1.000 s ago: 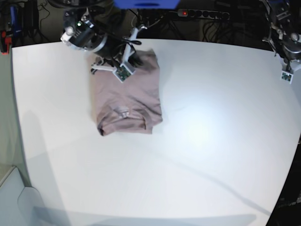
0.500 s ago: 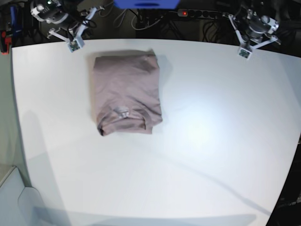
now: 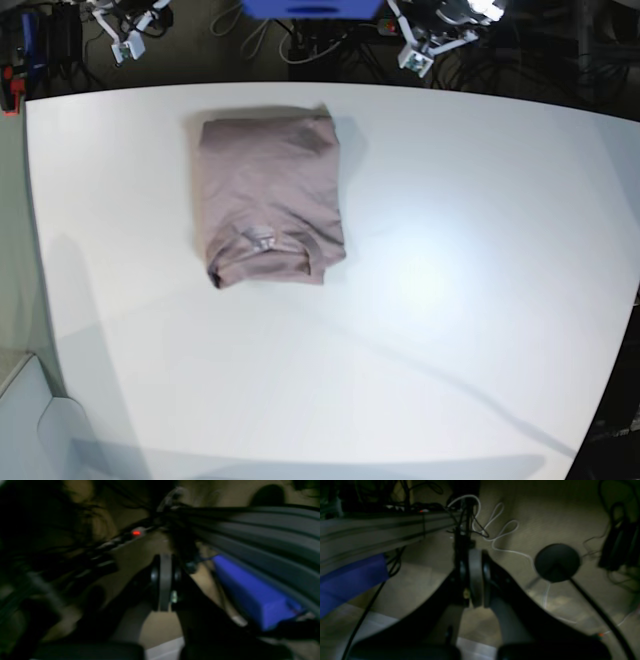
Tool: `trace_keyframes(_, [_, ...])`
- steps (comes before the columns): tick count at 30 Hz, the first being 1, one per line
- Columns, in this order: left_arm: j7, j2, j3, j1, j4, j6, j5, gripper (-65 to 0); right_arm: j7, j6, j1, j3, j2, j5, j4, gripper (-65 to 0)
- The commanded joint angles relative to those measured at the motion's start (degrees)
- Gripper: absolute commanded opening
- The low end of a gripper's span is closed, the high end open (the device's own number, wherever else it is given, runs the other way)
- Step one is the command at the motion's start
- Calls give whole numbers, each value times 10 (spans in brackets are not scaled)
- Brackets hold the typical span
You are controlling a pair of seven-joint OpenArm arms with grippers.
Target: Layout the t-shirt on the table in an organized manner, then fold the t-shirt properly
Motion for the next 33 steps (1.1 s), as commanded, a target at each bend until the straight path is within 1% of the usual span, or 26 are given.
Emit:
trace_keyframes(1, [-20, 1, 6, 7, -13, 11, -4, -650, 20, 2, -3, 3, 5, 6, -23, -650])
trace_keyframes(3, [-52, 1, 27, 6, -64, 28, -4, -650, 58, 2, 17, 2, 16, 6, -86, -650])
trace_keyframes(7, [-104, 0, 67, -7, -159, 81, -4, -650, 131, 2, 59, 2, 35, 6, -235, -650])
trace_keyframes(9, [-119, -4, 78, -16, -200, 101, -4, -650, 168, 2, 78, -2, 44, 4, -299, -650])
trace_keyframes(12, [-147, -3, 75, -44, -267, 134, -7, -650, 228, 2, 108, -2, 55, 3, -394, -650])
trace_keyframes(14, [-168, -3, 74, -62, -310, 155, -27, -650, 263, 2, 134, -2, 58, 3, -457, -650])
trace_keyframes(16, [-188, -4, 77, -78, -345, 178, -53, -650, 285, 2, 162, -2, 63, 3, -512, -650])
trace_keyframes(19, [-230, -4, 80, -96, -392, 216, -62, -650, 312, 2, 195, -3, 61, 3, -571, -650])
trace_keyframes(22, [-262, -4, 76, -111, -433, 243, -64, -650, 326, 2, 210, -34, 60, 3, -593, -650])
trace_keyframes(23, [-264, -4, 74, -113, -438, 249, -64, -650, 326, 2, 212, -53, 60, 3, -593, -650])
trace_keyframes(26, [-264, -4, 74, -110, -429, 251, -64, -650, 326, 2, 212, -93, 60, 3, -592, -650])
trace_keyframes(28, [-262, -4, 74, -98, -406, 251, -64, -650, 326, 2, 210, -98, 60, 3, -592, -650])
trace_keyframes(33, [-258, 1, 80, -40, -284, 251, -64, -650, 326, 2, 209, -99, 63, 3, -591, -650])
